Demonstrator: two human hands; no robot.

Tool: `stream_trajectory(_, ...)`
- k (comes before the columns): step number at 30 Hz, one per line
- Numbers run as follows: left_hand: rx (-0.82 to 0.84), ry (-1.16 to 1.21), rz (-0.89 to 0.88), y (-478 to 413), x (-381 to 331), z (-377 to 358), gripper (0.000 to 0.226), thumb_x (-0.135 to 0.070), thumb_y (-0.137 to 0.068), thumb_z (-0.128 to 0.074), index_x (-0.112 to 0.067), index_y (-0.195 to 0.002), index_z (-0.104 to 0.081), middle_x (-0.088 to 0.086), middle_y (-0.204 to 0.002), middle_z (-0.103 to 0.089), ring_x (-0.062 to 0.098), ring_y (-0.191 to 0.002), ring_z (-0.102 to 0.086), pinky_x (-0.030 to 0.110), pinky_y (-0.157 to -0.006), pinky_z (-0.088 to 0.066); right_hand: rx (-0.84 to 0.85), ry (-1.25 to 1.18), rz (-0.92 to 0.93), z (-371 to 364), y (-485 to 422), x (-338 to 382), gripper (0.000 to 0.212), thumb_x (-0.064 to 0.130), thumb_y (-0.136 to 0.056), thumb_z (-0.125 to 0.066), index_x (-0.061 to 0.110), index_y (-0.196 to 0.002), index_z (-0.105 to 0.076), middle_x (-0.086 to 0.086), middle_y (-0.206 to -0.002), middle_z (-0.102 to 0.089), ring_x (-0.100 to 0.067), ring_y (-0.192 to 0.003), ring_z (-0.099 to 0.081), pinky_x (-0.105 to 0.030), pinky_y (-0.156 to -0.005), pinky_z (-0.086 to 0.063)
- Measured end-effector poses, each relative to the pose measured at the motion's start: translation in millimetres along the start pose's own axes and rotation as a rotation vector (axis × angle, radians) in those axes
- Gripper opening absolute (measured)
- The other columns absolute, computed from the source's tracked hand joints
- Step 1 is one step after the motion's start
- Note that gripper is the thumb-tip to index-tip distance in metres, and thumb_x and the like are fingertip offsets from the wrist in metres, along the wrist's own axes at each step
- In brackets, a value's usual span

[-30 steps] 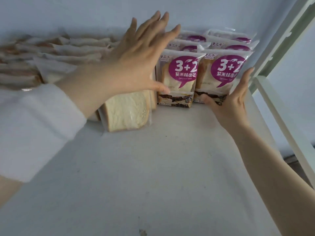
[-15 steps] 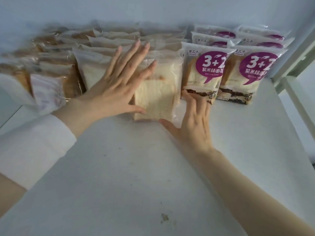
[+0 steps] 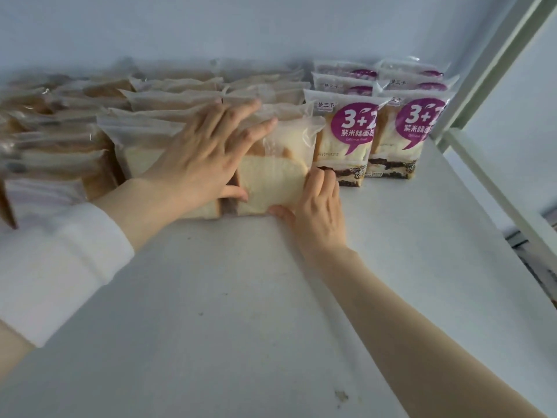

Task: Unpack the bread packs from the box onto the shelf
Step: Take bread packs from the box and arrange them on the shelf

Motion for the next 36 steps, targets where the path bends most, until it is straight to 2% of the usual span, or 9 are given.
stream_trajectory(5,-0.031,0.010,0.003,-3,1,-2,0.122,-0.049,-0.042,-0.086,-0.006,-0.139,-0.027,0.027,-0.141,-0.036,0.045,-0.117,-0.043,0.055,-0.100,-0.033,0.065,0.032,-0.028,-4,-6,1,0.081,0.049,-0.077,-0.064,0.002,-0.133,-0.030,-0.013,-0.126,-0.038,-0.027,-0.117,-0.036,-0.029,-0.099,-0.025)
stream_trajectory(9,-0.070,0.048,0.002,1,4,-2,0.120,-0.057,-0.045,-0.082,-0.007,-0.140,-0.030,0.027,-0.144,-0.031,0.042,-0.129,-0.029,0.059,-0.111,-0.013,0.108,-0.118,0.037,13,2,-6,0.080,0.042,-0.076,-0.070,0.000,-0.134,-0.033,-0.015,-0.126,-0.042,-0.029,-0.117,-0.039,-0.030,-0.103,-0.029)
stream_trajectory(12,-0.137,0.126,0.004,0,-2,6,0.105,-0.074,-0.060,-0.053,-0.013,-0.142,-0.028,0.024,-0.149,-0.020,0.042,-0.138,-0.018,0.055,-0.114,0.004,0.005,-0.187,0.008,45,8,-36,0.069,0.039,-0.076,-0.071,0.002,-0.128,-0.042,-0.014,-0.122,-0.048,-0.028,-0.113,-0.046,-0.034,-0.098,-0.040)
stream_trajectory(15,-0.220,0.168,0.001,-22,-18,22,0.103,-0.074,-0.060,-0.055,-0.014,-0.140,-0.030,0.025,-0.148,-0.020,0.042,-0.138,-0.017,0.065,-0.110,-0.005,-0.152,-0.181,-0.076,79,8,-81,0.066,0.036,-0.074,-0.074,0.002,-0.125,-0.047,-0.014,-0.122,-0.048,-0.028,-0.113,-0.049,-0.035,-0.097,-0.042)
stream_trajectory(23,0.059,0.141,0.097,-138,-68,9,0.119,-0.080,-0.055,-0.030,-0.020,-0.144,0.021,0.015,-0.154,0.018,0.032,-0.142,0.016,0.047,-0.112,0.013,-0.031,-0.440,-0.325,84,-65,-160,0.112,0.036,-0.067,-0.080,0.015,-0.147,-0.004,-0.008,-0.151,-0.018,-0.022,-0.141,-0.015,-0.042,-0.116,-0.019)
stream_trajectory(25,0.121,0.124,0.129,-150,-63,-5,0.121,-0.079,-0.055,-0.033,-0.016,-0.145,0.018,0.016,-0.155,0.016,0.033,-0.143,0.012,0.048,-0.112,0.009,-0.005,-0.510,-0.299,78,-80,-166,0.114,0.033,-0.066,-0.081,0.011,-0.146,-0.003,-0.009,-0.149,-0.025,-0.022,-0.139,-0.024,-0.041,-0.114,-0.027)
stream_trajectory(28,0.162,0.134,0.189,-154,-53,-21,0.117,-0.076,-0.062,-0.045,-0.012,-0.147,0.005,0.018,-0.157,-0.001,0.035,-0.144,-0.008,0.049,-0.115,-0.011,0.048,-0.570,-0.264,71,-89,-176,0.107,0.025,-0.068,-0.081,0.007,-0.143,-0.007,-0.009,-0.142,-0.035,-0.017,-0.129,-0.038,-0.020,-0.101,-0.037)
stream_trajectory(33,0.082,0.067,0.180,-152,-57,-22,0.106,-0.067,-0.067,-0.054,-0.007,-0.144,-0.016,0.022,-0.151,-0.023,0.040,-0.134,-0.031,0.052,-0.107,-0.027,0.039,-0.565,-0.189,72,-90,-178,0.098,0.022,-0.070,-0.079,0.004,-0.140,-0.012,-0.010,-0.137,-0.040,-0.013,-0.118,-0.042,0.009,-0.075,-0.033)
stream_trajectory(36,0.098,0.089,0.167,-151,-58,-22,0.106,-0.066,-0.066,-0.054,-0.007,-0.144,-0.015,0.023,-0.151,-0.021,0.041,-0.134,-0.028,0.054,-0.108,-0.024,0.057,-0.526,-0.187,73,-91,-176,0.102,0.027,-0.069,-0.080,0.004,-0.140,-0.011,-0.009,-0.140,-0.038,-0.018,-0.124,-0.041,0.002,-0.083,-0.031)
Point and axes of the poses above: each hand's wrist, its own y-axis away from the middle knuckle, its own z-axis out of the back of the hand, x = y × z, the point moved 6 cm from there along -y, towards the middle knuckle
